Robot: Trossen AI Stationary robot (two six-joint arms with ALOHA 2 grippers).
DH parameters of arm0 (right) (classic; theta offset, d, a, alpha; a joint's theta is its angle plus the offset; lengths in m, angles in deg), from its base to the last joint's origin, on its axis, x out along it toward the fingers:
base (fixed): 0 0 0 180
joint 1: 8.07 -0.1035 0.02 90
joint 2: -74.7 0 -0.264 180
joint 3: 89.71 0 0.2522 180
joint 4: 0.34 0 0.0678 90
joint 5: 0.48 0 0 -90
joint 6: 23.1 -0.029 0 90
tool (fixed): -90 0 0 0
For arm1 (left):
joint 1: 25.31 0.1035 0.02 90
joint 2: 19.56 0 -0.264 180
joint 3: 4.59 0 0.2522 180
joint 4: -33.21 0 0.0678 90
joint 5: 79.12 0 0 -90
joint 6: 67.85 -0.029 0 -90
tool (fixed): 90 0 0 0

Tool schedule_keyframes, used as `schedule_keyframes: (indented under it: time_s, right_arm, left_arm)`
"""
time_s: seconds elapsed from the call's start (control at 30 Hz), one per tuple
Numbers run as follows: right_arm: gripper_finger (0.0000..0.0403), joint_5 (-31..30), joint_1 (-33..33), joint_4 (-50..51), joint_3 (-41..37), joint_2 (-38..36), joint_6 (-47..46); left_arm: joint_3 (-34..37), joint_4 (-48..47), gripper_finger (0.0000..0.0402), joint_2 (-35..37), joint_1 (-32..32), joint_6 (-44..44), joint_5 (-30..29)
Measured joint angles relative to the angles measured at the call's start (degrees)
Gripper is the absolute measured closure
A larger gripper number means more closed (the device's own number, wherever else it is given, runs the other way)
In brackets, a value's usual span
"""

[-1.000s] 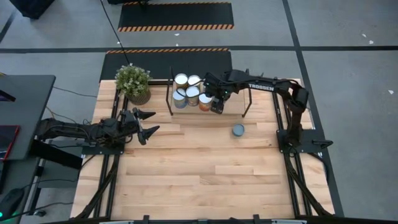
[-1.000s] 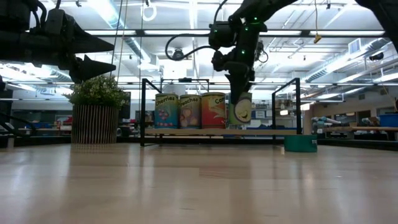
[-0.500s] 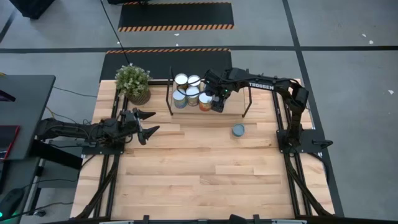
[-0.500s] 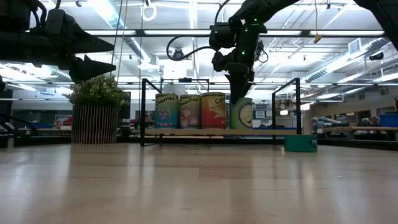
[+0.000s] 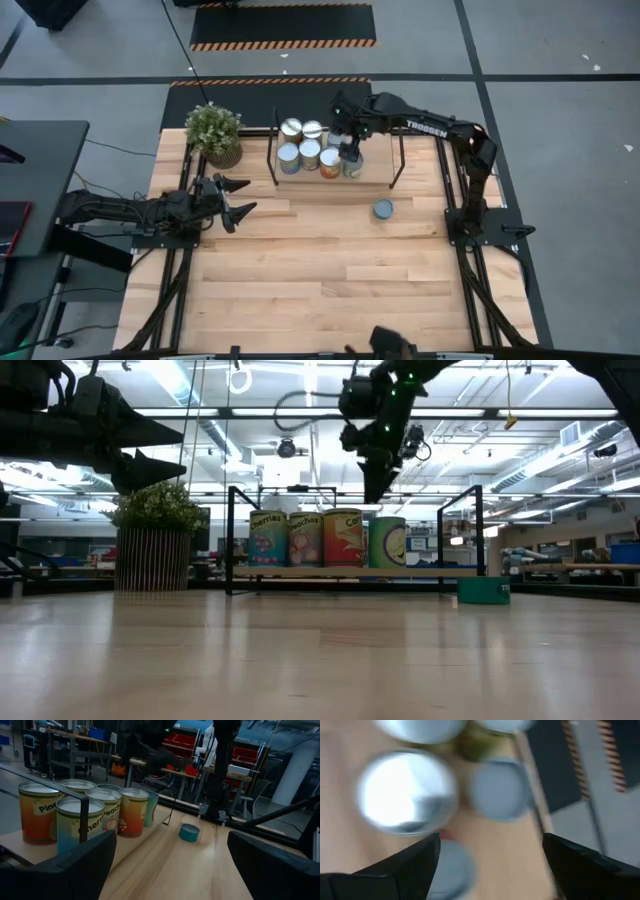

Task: Pick and place cans onto a shelf
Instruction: Adjust the canned vegetables on the shelf, then put the blue tuna can on the shelf

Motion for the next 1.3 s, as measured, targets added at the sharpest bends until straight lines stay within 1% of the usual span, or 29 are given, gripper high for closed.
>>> schedule_keyframes:
  time_s: [0.2,0.33,0.4,0.53,0.67,0.77,0.83,0.9,1.0,1.1,1.2,1.3]
  right_arm:
    - [0.0044,-3.0,5.7,-0.4,-0.7,2.3,-0.7]
    - [0.0044,-2.8,8.2,-2.1,-0.8,5.3,-0.8]
    - [0.0044,-2.3,8.7,-3.8,-0.8,6.9,-0.8]
    - [0.0044,0.6,8.5,-6.5,-0.8,8.6,0.4]
    - [0.0044,-1.5,7.7,-5.7,-0.8,8.2,2.1]
    - [0.0044,-1.9,7.3,-5.1,-0.8,6.1,2.3]
    - [0.0044,-2.8,6.5,-3.1,-0.7,4.3,1.7]
    - [0.0044,-2.3,5.2,-1.0,-0.7,2.6,0.7]
    - [0.0044,0.8,2.4,0.5,-0.8,-0.5,-0.7]
    - [0.0044,3.5,-1.4,0.1,-0.8,-3.1,-1.2]
    - [0.0044,4.3,-5.9,0.0,-1.1,-4.9,-2.1]
    - [0.0044,5.0,-10.5,-0.1,-4.2,-6.3,-4.0]
  left_arm:
    - [0.0,-0.7,0.0012,0.0,0.0,0.4,0.0]
    - [0.0,-0.9,0.0012,0.0,0.0,0.8,0.0]
    - [0.0,-0.9,0.0012,0.0,0.0,1.0,0.0]
    - [0.0,-1.4,0.0012,0.0,0.0,1.5,0.0]
    - [0.0,-2.4,0.0012,0.0,0.0,1.8,0.0]
    - [0.0,-2.6,0.0012,0.0,0.0,1.9,0.0]
    - [0.0,-2.6,0.0012,0.0,0.0,1.9,0.0]
    - [0.0,-2.8,0.0012,0.0,0.0,1.9,0.0]
    - [0.0,-3.0,0.0012,0.0,0.0,1.9,0.0]
    - [0.0,-3.0,0.0012,0.0,0.0,1.9,0.0]
    - [0.0,-3.0,0.0012,0.0,0.0,2.7,0.0]
    - [0.0,-3.0,0.0012,0.0,0.0,3.1,0.0]
